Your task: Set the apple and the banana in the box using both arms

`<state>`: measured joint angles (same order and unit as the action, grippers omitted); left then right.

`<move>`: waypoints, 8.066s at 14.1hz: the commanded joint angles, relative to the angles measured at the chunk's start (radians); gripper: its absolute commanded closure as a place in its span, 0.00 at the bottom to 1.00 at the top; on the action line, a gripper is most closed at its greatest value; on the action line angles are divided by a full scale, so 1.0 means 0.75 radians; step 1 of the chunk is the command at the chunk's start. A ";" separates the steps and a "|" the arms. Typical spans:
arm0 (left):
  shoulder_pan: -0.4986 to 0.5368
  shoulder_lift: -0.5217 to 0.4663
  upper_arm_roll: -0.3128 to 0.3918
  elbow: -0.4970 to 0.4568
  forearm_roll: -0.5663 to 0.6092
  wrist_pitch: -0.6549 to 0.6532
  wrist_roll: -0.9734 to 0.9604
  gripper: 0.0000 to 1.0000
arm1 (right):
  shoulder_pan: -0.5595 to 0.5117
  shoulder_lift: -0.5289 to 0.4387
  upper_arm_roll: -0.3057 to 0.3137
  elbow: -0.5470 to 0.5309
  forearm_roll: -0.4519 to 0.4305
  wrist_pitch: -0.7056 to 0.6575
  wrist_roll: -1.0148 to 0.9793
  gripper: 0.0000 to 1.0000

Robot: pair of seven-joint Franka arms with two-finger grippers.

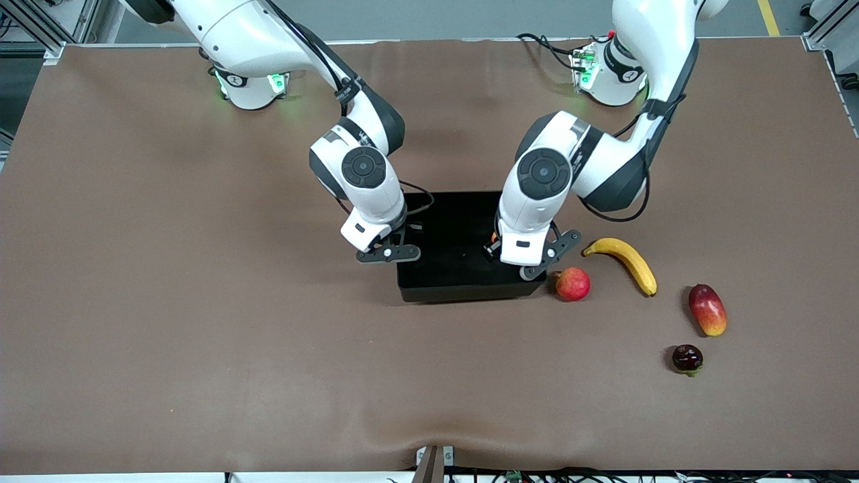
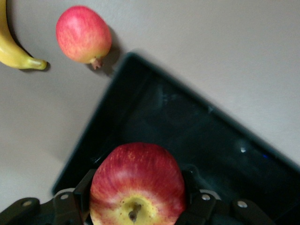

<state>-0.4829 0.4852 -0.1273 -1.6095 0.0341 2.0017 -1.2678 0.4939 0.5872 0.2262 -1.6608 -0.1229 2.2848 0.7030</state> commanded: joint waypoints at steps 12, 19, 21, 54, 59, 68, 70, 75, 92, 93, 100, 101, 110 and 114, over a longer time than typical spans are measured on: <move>-0.054 0.145 0.004 -0.241 0.024 0.405 -0.155 1.00 | -0.041 -0.091 0.001 -0.003 -0.045 -0.115 0.036 0.00; -0.019 0.104 0.004 -0.182 0.022 0.377 -0.148 0.00 | -0.284 -0.349 0.009 -0.003 -0.033 -0.299 -0.059 0.00; -0.017 0.010 0.002 -0.147 0.018 0.283 -0.136 0.00 | -0.345 -0.435 0.011 0.001 -0.028 -0.403 -0.146 0.00; 0.681 -0.358 -0.086 -0.709 0.151 0.340 0.447 1.00 | -0.683 -0.832 -0.369 0.185 0.223 -1.130 -0.890 0.00; 0.671 -0.408 -0.321 -0.377 0.131 -0.020 0.418 1.00 | -0.697 -0.822 -0.369 0.185 0.223 -1.097 -0.884 0.00; 0.290 0.048 -0.372 0.121 0.269 -0.069 0.169 1.00 | -0.689 -0.820 -0.365 0.187 0.199 -1.081 -0.872 0.00; 0.229 0.132 -0.364 0.162 0.320 -0.057 0.163 1.00 | -0.689 -0.820 -0.365 0.187 0.199 -1.079 -0.872 0.00; 0.141 0.253 -0.358 0.244 0.347 -0.053 0.162 1.00 | -0.691 -0.820 -0.365 0.189 0.199 -1.077 -0.872 0.00; -0.037 0.455 -0.243 0.244 0.349 0.291 0.167 0.21 | -0.691 -0.809 -0.365 0.192 0.199 -1.065 -0.872 0.00; -0.029 0.449 -0.241 0.244 0.367 0.291 0.193 0.00 | -0.693 -0.809 -0.365 0.194 0.199 -1.062 -0.872 0.00; 0.157 0.176 -0.248 0.244 0.384 0.138 0.242 0.00 | -0.697 -0.809 -0.367 0.192 0.199 -1.015 -0.872 0.00; 0.183 0.108 -0.246 0.244 0.378 0.079 0.256 0.00 | -0.695 -0.807 -0.367 0.190 0.199 -1.026 -0.872 0.00; 0.572 -0.266 -0.258 0.238 0.319 -0.331 0.792 0.00 | -0.691 -0.805 -0.365 0.183 0.199 -1.050 -0.872 0.00; 0.699 -0.405 -0.258 0.226 0.268 -0.443 1.060 0.00 | -0.695 -0.805 -0.367 0.185 0.199 -1.048 -0.874 0.00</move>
<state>0.0007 0.2611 -0.3121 -1.3945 0.2732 1.6965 -0.5480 -0.0149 -0.0151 -0.0575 -1.5248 0.0350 1.5048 0.0496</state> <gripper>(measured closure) 0.000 0.000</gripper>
